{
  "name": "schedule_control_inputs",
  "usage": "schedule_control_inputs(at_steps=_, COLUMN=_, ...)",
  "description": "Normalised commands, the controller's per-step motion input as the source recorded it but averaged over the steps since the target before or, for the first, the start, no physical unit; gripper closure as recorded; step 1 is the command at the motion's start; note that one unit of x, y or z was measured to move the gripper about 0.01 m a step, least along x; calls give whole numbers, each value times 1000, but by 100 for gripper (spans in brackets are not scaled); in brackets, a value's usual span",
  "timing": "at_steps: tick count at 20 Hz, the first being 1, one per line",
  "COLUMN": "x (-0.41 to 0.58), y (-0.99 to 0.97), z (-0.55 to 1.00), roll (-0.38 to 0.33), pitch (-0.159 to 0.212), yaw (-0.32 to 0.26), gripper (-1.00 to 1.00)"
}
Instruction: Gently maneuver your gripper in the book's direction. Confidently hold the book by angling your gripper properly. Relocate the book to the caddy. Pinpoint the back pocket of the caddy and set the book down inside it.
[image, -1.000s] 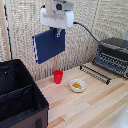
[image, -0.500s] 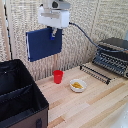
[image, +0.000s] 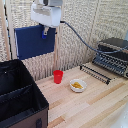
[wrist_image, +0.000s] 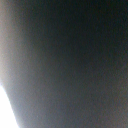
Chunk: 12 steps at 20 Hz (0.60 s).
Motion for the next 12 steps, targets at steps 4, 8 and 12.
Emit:
schedule_control_inputs(at_steps=4, x=181, y=867, z=228, roll=0, pitch=50, yaw=-55, gripper=100)
schedule_control_inputs(at_steps=8, x=210, y=882, z=261, roll=0, pitch=40, yaw=-50, gripper=100)
schedule_control_inputs(at_steps=12, x=221, y=874, z=458, roll=-3, pitch=4, yaw=-62, gripper=100)
